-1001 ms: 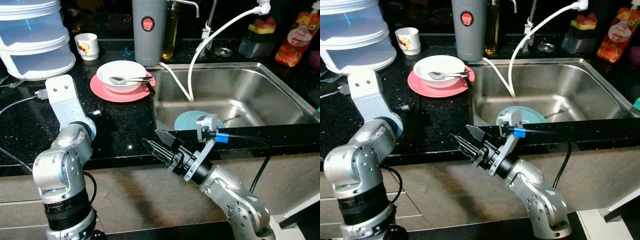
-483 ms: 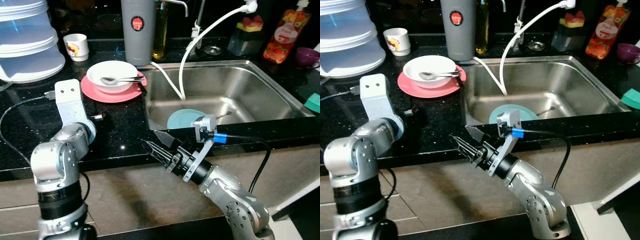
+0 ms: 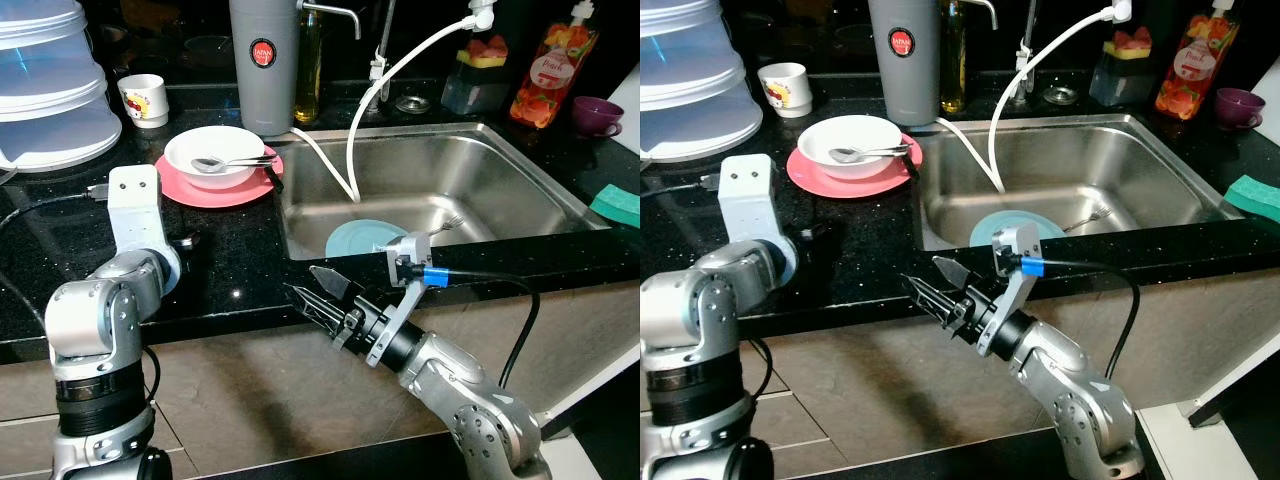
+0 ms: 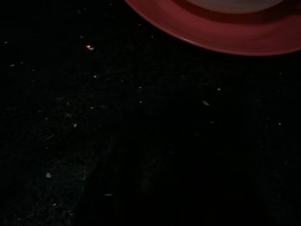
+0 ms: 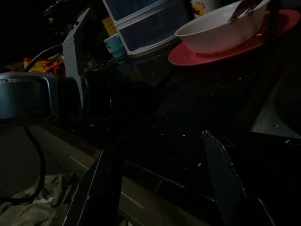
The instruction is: Kitchen organization
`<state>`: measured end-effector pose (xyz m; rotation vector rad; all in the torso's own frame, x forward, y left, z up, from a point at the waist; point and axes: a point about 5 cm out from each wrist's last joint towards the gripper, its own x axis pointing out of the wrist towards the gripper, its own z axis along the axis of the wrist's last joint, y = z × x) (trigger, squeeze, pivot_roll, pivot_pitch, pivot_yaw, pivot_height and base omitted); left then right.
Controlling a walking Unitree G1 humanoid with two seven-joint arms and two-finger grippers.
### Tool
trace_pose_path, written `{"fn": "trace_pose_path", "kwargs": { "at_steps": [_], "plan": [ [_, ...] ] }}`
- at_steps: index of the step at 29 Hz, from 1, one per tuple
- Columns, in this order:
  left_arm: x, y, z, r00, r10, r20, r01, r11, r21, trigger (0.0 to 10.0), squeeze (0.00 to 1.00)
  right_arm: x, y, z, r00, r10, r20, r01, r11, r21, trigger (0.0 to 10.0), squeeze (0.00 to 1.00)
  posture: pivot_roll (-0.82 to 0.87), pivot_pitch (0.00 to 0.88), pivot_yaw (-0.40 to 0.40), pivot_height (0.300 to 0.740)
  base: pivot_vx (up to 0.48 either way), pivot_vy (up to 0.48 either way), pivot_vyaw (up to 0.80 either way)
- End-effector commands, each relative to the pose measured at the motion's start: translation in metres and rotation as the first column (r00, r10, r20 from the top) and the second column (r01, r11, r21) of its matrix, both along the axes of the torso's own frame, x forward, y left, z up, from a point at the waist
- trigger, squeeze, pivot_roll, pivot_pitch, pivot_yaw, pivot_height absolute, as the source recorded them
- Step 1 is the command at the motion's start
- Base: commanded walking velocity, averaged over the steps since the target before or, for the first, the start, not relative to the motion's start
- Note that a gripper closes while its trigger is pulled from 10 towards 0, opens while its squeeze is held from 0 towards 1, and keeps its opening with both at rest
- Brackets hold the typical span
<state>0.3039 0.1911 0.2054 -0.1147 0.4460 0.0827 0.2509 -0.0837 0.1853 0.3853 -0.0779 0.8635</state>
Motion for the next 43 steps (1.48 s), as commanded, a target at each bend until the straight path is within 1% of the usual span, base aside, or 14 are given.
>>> {"fn": "trace_pose_path", "kwargs": {
  "at_steps": [1,13,14,18,19,22,23,24,26,27,31,34,40,43],
  "plan": [
    [-0.004,-0.003,-0.024,0.990,-0.040,-0.134,0.034,0.999,-0.042,0.0,0.00,-0.002,-0.001,0.000,1.000,-0.006,-0.006,0.006,1.000,-0.008,10.0,0.00,0.11,0.022,-0.031,0.740,0.000,0.000,0.00],
    [-0.014,0.014,-0.036,0.984,0.029,-0.176,-0.039,0.998,-0.054,0.0,0.00,0.000,-0.001,-0.001,1.000,-0.013,-0.028,0.013,1.000,-0.007,10.0,0.00,0.12,0.032,-0.030,0.740,0.000,0.000,0.00],
    [-0.018,0.021,-0.041,0.980,0.062,-0.190,-0.074,0.996,-0.056,0.0,0.00,0.000,-0.001,-0.001,0.999,-0.016,-0.032,0.016,1.000,-0.007,10.0,0.00,0.12,0.032,-0.030,0.740,0.000,0.000,0.00],
    [-0.025,0.033,-0.047,0.971,0.121,-0.206,-0.135,0.989,-0.056,0.0,0.00,0.001,-0.001,-0.001,0.999,-0.016,-0.036,0.016,1.000,-0.008,10.0,0.00,0.12,0.035,-0.031,0.740,0.000,0.000,0.00],
    [-0.031,0.045,-0.052,0.960,0.181,-0.214,-0.196,0.979,-0.050,0.0,0.00,0.001,-0.001,-0.001,0.999,-0.015,-0.039,0.015,1.000,-0.008,10.0,0.00,0.13,0.037,-0.033,0.740,0.000,0.000,0.00],
    [-0.033,0.050,-0.053,0.955,0.203,-0.215,-0.218,0.975,-0.049,0.0,0.00,0.001,-0.001,-0.001,0.999,-0.014,-0.040,0.014,1.000,-0.008,10.0,0.00,0.13,0.037,-0.034,0.740,0.000,0.000,0.00],
    [-0.036,0.057,-0.054,0.947,0.241,-0.213,-0.255,0.966,-0.041,0.0,0.00,0.001,-0.001,-0.001,0.999,-0.014,-0.041,0.013,1.000,-0.008,10.0,0.00,0.13,0.037,-0.034,0.740,0.000,0.000,0.00],
    [-0.036,0.057,-0.054,0.947,0.241,-0.213,-0.255,0.966,-0.041,0.0,0.00,0.001,-0.001,-0.001,0.999,-0.014,-0.041,0.013,1.000,-0.008,10.0,0.00,0.13,0.037,-0.034,0.740,0.000,0.000,0.00],
    [-0.042,0.071,-0.055,0.928,0.311,-0.205,-0.323,0.946,-0.032,0.0,0.00,0.001,0.000,-0.002,0.999,-0.012,-0.042,0.012,1.000,-0.009,10.0,0.00,0.13,0.037,-0.034,0.740,0.000,0.000,0.00],
    [-0.042,0.071,-0.055,0.928,0.311,-0.205,-0.323,0.946,-0.032,0.0,0.00,0.001,0.000,-0.002,0.999,-0.012,-0.042,0.012,1.000,-0.009,10.0,0.00,0.13,0.037,-0.034,0.740,0.000,0.000,0.00],
    [-0.057,0.103,-0.051,0.869,0.468,-0.161,-0.474,0.881,0.001,0.0,0.00,0.002,0.000,-0.002,0.999,-0.009,-0.048,0.008,1.000,-0.009,10.0,0.00,0.13,0.041,-0.039,0.740,0.000,0.000,0.00],
    [-0.060,0.108,-0.050,0.857,0.492,-0.150,-0.497,0.868,0.008,0.0,0.00,0.002,0.000,-0.002,0.999,-0.008,-0.049,0.008,1.000,-0.009,10.0,0.00,0.13,0.041,-0.039,0.740,0.000,0.000,0.00],
    [-0.067,0.126,-0.039,0.807,0.585,-0.077,-0.585,0.811,0.026,0.0,0.00,0.002,0.000,-0.002,0.999,-0.003,-0.053,0.002,1.000,-0.011,10.0,0.00,0.13,0.040,-0.043,0.740,0.000,0.000,0.00],
    [-0.068,0.128,-0.035,0.798,0.600,-0.054,-0.600,0.800,0.026,0.0,0.00,0.002,-0.001,-0.003,0.999,-0.002,-0.054,0.002,1.000,-0.013,10.0,0.00,0.13,0.039,-0.047,0.740,0.000,0.000,0.00]
  ]
}}
